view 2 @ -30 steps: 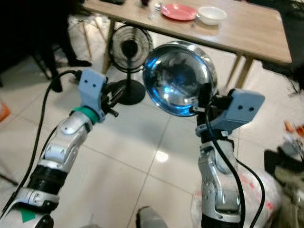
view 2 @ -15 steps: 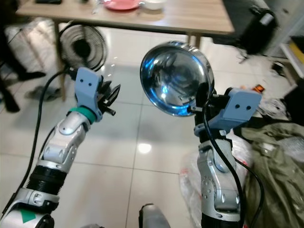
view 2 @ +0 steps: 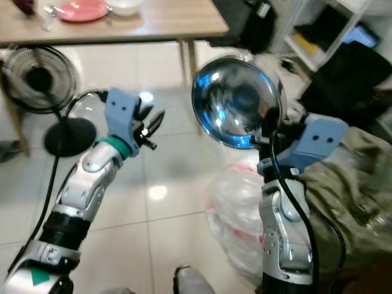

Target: Setting the table

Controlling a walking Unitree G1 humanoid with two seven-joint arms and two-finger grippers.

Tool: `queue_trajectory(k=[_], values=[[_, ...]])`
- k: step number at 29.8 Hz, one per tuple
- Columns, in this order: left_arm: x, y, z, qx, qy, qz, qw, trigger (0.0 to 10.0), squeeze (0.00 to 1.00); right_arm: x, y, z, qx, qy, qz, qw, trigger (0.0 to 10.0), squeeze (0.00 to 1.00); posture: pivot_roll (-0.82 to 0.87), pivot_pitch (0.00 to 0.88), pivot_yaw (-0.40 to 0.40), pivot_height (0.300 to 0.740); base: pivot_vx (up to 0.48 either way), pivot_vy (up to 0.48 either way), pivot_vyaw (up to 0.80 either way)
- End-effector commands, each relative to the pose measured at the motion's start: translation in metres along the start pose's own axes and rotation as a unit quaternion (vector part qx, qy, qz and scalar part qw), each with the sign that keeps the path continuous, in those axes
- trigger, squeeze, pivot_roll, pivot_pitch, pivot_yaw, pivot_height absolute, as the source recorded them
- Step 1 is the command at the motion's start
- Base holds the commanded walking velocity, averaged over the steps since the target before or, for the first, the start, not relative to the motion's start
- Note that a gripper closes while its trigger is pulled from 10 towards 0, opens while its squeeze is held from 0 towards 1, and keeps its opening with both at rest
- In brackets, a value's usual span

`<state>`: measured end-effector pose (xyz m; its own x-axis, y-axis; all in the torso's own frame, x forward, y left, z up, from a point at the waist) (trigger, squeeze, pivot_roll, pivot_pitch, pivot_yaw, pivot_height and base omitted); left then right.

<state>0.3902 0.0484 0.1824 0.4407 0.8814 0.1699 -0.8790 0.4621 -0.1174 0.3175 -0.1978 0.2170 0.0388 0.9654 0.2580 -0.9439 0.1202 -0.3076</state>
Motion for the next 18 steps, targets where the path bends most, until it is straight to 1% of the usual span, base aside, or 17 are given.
queue_trajectory(k=[1,3,4,18], values=[[0.0028,0.0012,-0.0047,0.003,-0.002,0.008,1.0,10.0,0.0,0.001,0.0006,0.0034,-0.009,0.002,0.001,1.0,10.0,0.0,-0.06,0.0,0.055,0.74,0.0,0.0,0.0],[0.0028,0.0012,-0.0047,0.003,-0.002,0.008,1.0,10.0,0.0,0.001,0.0006,0.0034,-0.009,0.002,0.001,1.0,10.0,0.0,-0.06,0.0,0.055,0.74,0.0,0.0,0.0],[0.0027,0.0009,-0.0025,-0.003,-0.008,0.008,1.0,10.0,0.0,0.0013,0.0005,0.0037,-0.01,0.004,0.002,1.0,10.0,0.0,-0.06,0.0,0.056,0.74,0.398,0.0,0.0],[0.0022,-0.0007,0.0005,-0.007,-0.011,0.012,1.0,10.0,0.0,0.0018,-0.0005,0.0076,-0.019,0.002,0.004,1.0,10.0,0.0,-0.05,0.0,0.058,0.74,0.48,0.0,0.0]])
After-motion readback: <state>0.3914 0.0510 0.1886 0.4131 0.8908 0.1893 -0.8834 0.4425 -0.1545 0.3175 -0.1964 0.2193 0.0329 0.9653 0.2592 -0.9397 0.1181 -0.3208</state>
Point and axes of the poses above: a point about 5 cm out from each wrist's last joint towards the gripper, its own y axis pointing back from the gripper into the wrist, its own z axis along the axis of the wrist's last joint, x = y × z, the point moved 6 cm from there along -y, pointing out of the wrist towards the gripper, and after that the axes turned 5 degrees about -y, right-handed, at the moved point
